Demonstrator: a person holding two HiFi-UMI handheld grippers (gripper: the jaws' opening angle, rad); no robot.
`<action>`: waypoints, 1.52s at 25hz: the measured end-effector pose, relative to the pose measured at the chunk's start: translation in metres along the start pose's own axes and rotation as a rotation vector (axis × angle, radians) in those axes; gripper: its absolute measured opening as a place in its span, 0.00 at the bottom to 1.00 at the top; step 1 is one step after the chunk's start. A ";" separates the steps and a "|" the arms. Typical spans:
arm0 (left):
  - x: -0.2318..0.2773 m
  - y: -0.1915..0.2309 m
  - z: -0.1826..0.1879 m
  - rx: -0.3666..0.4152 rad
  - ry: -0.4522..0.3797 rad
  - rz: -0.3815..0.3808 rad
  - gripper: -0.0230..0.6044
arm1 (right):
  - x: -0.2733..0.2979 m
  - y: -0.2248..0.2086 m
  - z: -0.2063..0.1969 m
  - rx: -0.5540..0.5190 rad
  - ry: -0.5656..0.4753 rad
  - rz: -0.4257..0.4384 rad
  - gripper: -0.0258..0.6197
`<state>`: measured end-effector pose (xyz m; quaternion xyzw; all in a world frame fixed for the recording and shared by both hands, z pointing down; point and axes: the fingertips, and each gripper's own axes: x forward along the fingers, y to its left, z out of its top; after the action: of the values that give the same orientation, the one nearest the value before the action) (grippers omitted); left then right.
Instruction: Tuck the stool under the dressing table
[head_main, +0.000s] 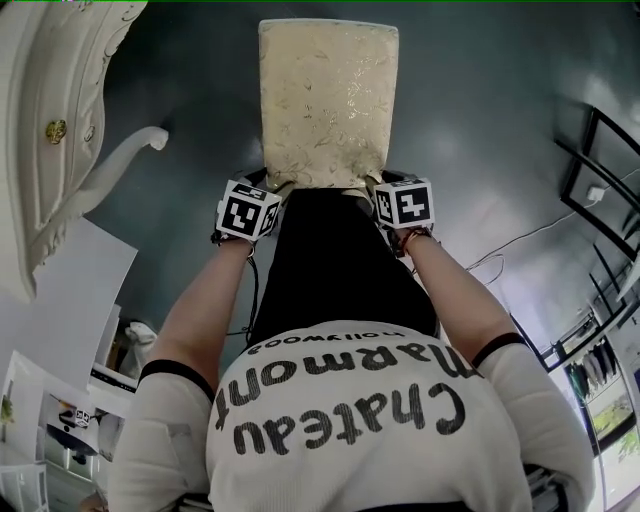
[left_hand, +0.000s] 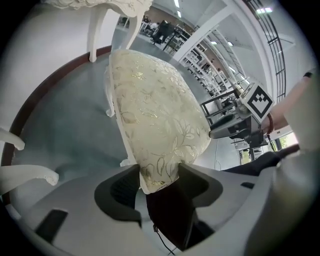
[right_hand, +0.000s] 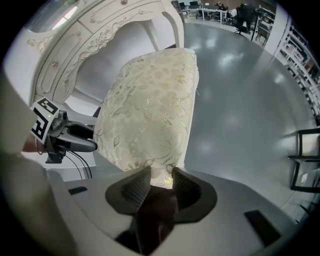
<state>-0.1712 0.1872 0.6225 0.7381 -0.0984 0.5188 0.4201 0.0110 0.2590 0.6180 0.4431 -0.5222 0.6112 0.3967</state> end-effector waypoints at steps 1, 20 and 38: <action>0.000 0.000 0.002 -0.004 -0.003 -0.002 0.45 | -0.001 -0.001 0.003 -0.009 0.007 -0.015 0.28; -0.024 0.040 0.033 -0.346 -0.248 0.074 0.44 | -0.004 0.013 0.084 -0.203 -0.028 -0.023 0.27; -0.018 0.054 0.094 -0.744 -0.411 0.255 0.43 | -0.014 -0.015 0.204 -0.486 -0.094 0.180 0.29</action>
<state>-0.1465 0.0806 0.6249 0.6063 -0.4502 0.3381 0.5615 0.0557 0.0591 0.6219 0.3145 -0.7088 0.4797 0.4107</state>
